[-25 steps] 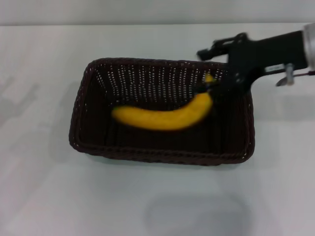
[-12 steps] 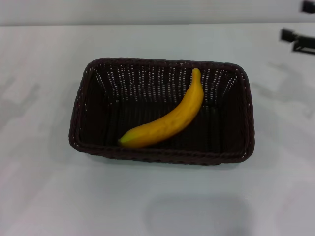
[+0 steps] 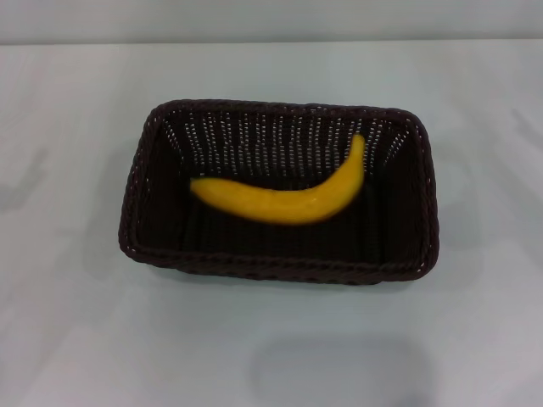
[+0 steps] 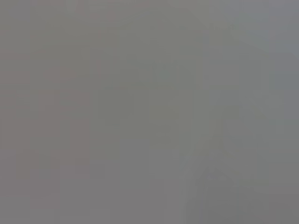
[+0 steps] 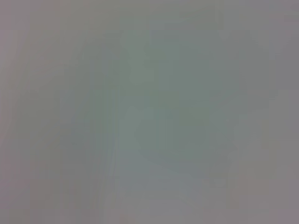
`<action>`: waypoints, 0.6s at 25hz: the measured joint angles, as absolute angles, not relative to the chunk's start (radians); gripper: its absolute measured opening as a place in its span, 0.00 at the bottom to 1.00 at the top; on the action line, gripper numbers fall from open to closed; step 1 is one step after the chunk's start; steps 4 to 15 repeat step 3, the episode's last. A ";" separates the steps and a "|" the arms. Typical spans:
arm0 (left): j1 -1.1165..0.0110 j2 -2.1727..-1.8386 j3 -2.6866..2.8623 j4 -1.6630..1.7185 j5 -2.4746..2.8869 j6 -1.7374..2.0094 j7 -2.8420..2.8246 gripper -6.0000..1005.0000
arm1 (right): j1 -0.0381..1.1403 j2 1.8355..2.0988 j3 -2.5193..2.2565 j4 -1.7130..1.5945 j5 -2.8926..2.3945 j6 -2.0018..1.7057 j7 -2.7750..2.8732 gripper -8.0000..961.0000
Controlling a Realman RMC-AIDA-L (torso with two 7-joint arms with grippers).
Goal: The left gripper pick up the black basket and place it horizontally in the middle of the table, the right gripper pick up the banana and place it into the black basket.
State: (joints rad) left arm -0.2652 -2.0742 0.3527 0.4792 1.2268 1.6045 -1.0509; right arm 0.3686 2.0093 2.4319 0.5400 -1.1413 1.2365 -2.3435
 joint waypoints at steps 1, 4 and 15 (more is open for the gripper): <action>-0.257 -2.073 0.351 0.476 1.208 1.603 -1.045 0.86 | 0.369 2.010 2.433 0.531 -1.126 1.227 -2.345 0.90; -0.243 -2.073 0.350 0.473 1.179 1.594 -1.041 0.86 | 0.373 2.010 2.434 0.488 -1.075 1.207 -2.372 0.90; -0.243 -2.073 0.350 0.473 1.179 1.594 -1.041 0.86 | 0.373 2.010 2.434 0.488 -1.075 1.207 -2.372 0.90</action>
